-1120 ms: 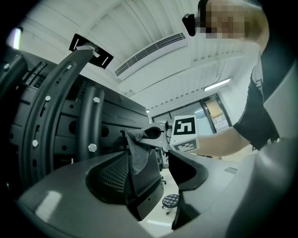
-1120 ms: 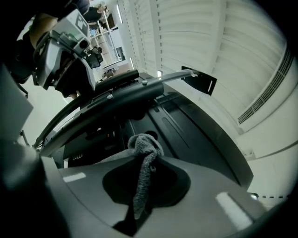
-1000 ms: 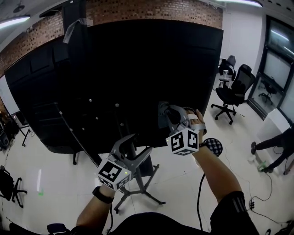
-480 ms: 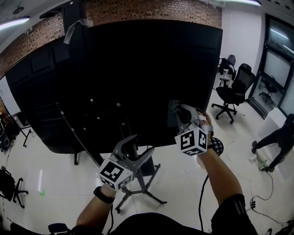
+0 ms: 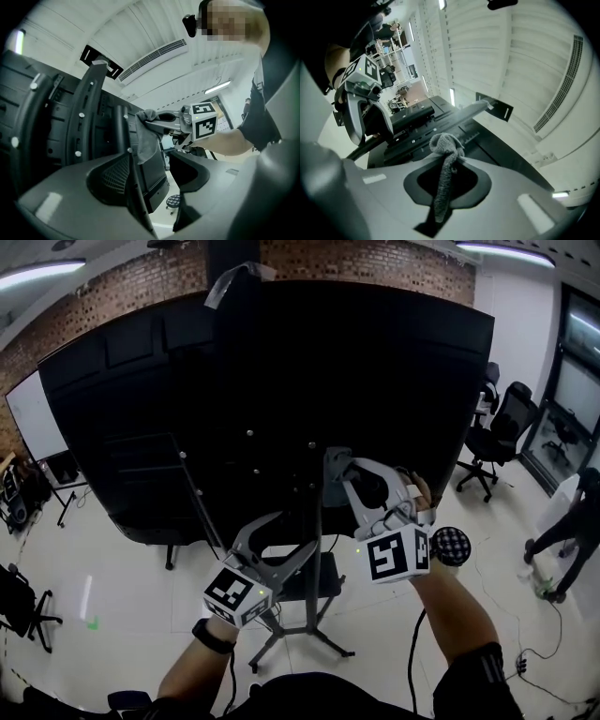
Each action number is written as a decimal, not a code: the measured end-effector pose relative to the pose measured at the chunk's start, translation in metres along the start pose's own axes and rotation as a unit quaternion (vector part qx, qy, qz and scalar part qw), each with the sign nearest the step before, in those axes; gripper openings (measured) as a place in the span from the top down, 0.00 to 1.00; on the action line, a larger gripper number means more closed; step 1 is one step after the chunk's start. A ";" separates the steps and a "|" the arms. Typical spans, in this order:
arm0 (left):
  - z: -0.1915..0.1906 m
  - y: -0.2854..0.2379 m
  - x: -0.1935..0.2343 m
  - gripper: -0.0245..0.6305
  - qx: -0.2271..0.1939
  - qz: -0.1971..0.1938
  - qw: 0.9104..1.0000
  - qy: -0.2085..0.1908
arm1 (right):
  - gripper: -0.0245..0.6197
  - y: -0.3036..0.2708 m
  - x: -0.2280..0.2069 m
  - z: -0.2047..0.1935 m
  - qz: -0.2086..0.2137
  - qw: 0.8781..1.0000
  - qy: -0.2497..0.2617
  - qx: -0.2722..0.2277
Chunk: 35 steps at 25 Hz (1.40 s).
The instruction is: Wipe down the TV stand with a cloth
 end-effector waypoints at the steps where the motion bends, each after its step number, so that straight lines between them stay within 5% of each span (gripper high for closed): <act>1: 0.002 0.013 0.006 0.52 -0.001 0.004 1.000 0.000 | 0.93 -0.005 0.009 0.013 0.004 1.000 -0.001 -0.006; 12: 0.036 0.166 0.090 0.52 -0.014 0.068 0.997 -0.017 | 0.93 -0.081 0.107 0.166 0.032 0.997 0.021 -0.070; 20: 0.045 0.266 0.139 0.52 -0.020 0.095 0.995 -0.026 | 0.93 -0.159 0.190 0.257 0.052 0.990 0.097 -0.089; 29: 0.041 0.325 0.173 0.52 -0.027 0.110 0.993 -0.022 | 0.93 -0.249 0.262 0.285 0.083 0.975 0.199 -0.055; 35: 0.044 0.338 0.180 0.52 -0.032 0.112 0.993 -0.019 | 0.93 -0.261 0.273 0.283 0.080 0.963 0.253 -0.045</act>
Point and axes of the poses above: the fingertips, and each gripper's own axes: y backward along the fingers, x to its left, z out of its top, the point moved 2 cm from there along y, backward along the fingers, and after that the axes turned 10 degrees about -z, right-handed, at the moved point
